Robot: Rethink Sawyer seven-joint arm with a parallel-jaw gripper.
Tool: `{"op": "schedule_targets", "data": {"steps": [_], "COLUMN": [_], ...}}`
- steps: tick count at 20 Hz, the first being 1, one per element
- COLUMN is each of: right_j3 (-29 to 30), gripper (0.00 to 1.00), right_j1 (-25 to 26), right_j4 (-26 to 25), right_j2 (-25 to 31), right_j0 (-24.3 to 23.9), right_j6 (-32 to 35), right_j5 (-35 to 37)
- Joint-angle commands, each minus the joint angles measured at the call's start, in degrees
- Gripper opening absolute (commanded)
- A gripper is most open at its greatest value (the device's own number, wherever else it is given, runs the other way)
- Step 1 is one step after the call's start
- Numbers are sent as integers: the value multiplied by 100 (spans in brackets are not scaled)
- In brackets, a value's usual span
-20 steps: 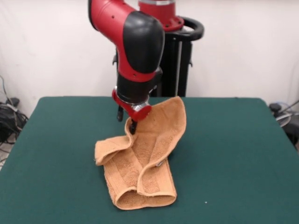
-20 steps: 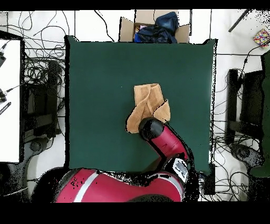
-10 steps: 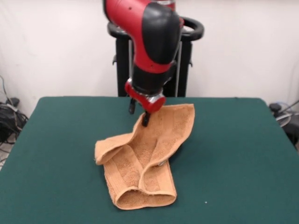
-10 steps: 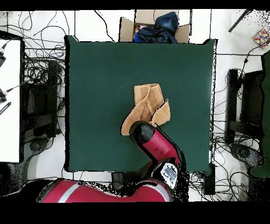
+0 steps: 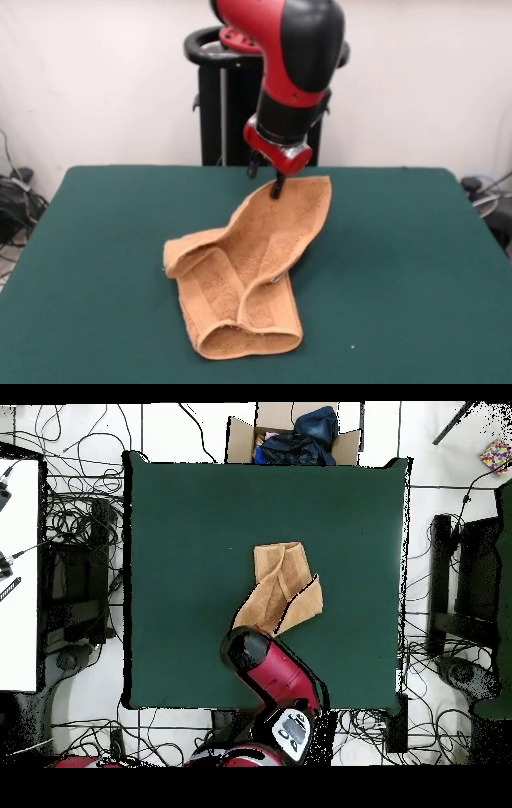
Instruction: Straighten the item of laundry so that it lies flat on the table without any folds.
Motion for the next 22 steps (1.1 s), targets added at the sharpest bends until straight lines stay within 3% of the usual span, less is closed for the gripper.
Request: {"op": "schedule_targets", "data": {"steps": [1, 6, 11, 15, 19, 22], "right_j3": [291, 253, 261, 283, 524, 737], "gripper": [100, 100, 100, 100, 100, 100], "right_j1": [176, 418, 581, 551, 549, 472], "right_j4": [593, 835, 751, 786, 558, 936], "right_j2": [494, 630, 1046, 1203, 1669, 1227], "right_j0": [61, 186, -245, -282, -627, -82], "right_j6": [2126, 2388, 2361, 2516, 2937, 2981], "right_j5": [-477, -928, -1428, -1436, -2163, -1583]}}
